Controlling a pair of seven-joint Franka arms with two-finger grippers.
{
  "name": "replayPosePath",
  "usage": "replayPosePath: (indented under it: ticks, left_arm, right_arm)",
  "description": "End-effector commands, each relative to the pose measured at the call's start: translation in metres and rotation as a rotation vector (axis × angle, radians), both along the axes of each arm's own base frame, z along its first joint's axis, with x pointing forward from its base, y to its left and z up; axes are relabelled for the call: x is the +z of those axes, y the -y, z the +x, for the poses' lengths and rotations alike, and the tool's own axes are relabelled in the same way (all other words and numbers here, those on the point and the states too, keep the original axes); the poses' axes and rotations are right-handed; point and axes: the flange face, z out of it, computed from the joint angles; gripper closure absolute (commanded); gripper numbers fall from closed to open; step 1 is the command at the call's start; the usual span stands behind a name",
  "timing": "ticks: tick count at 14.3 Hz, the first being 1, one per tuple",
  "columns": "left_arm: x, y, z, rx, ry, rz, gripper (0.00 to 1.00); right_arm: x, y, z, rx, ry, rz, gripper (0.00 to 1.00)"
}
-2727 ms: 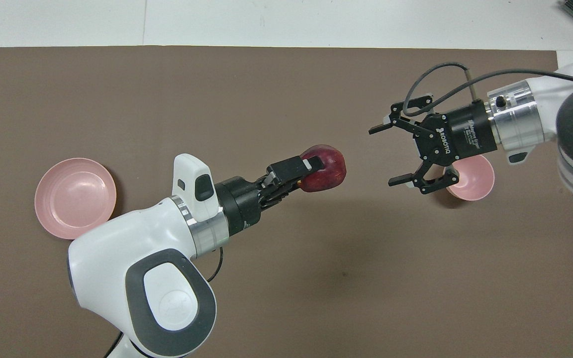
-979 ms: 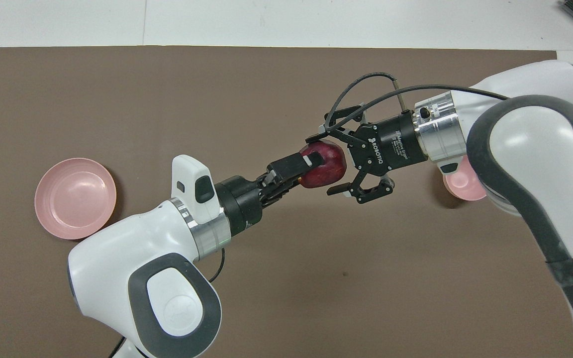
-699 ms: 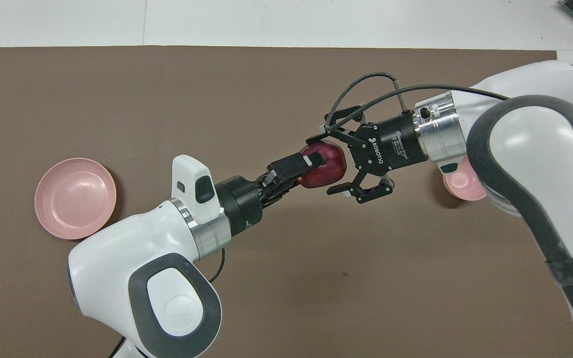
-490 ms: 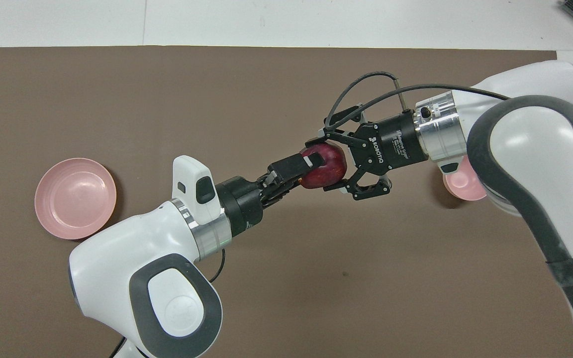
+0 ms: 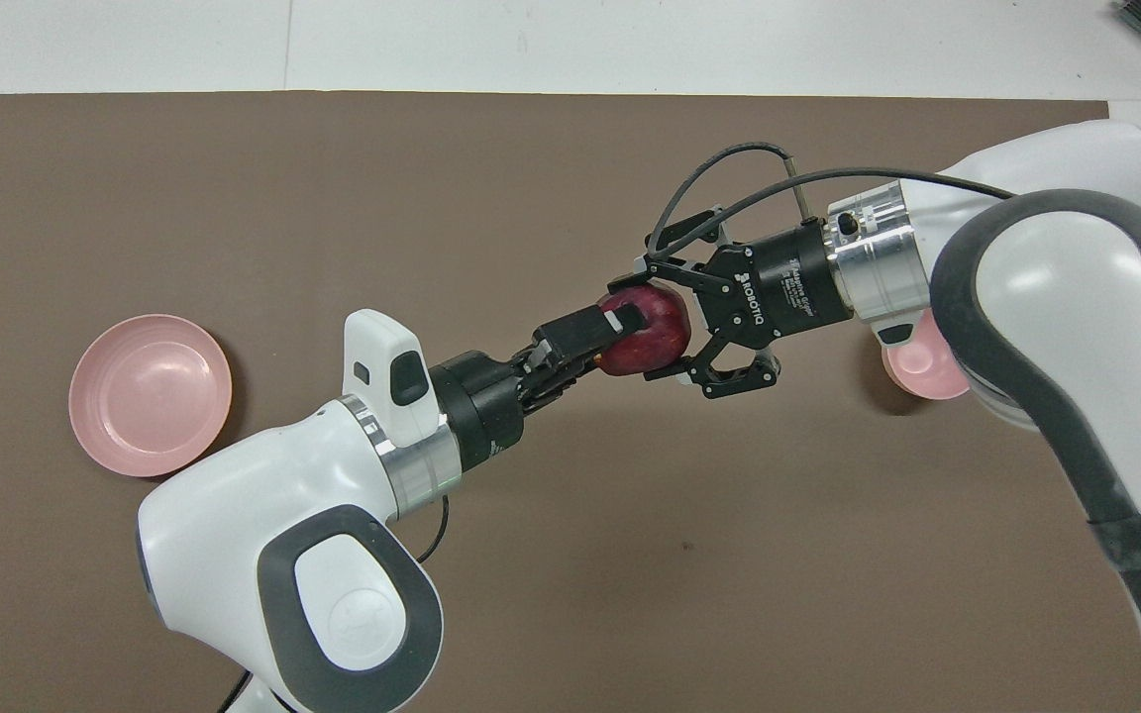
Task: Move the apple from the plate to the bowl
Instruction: 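Open the left gripper while the right gripper pulls the apple away, then lower the apple into the pink bowl while the left gripper withdraws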
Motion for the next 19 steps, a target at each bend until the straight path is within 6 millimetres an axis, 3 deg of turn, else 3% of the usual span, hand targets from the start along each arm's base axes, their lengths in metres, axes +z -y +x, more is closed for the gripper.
replayPosePath:
  ticks: [1,2,6,12,16,19]
  left_arm:
    - [0.009,0.003,-0.003,0.006,0.021,-0.006,0.1]
    - [0.008,0.003,-0.003,0.009,0.026,0.001,0.02]
    - [0.01,0.001,0.0,-0.003,0.049,0.03,0.0]
    - [0.002,-0.009,0.004,0.004,0.038,0.048,0.0]
    - [-0.001,-0.029,0.02,-0.039,0.037,0.08,0.0]
    - [-0.005,-0.04,0.026,-0.077,0.046,0.13,0.0]
  right_arm:
    - [0.006,0.006,-0.002,-0.012,-0.008,-0.003,1.0]
    - [0.008,0.007,-0.002,-0.011,-0.004,-0.005,1.0]
    - [0.011,0.019,-0.001,-0.012,0.017,-0.035,1.0]
    - [0.009,0.094,0.004,0.066,0.111,-0.121,1.0]
    - [-0.004,0.152,0.004,0.201,0.231,-0.273,1.0]
    - [-0.016,0.17,0.003,0.373,0.326,-0.418,1.0]
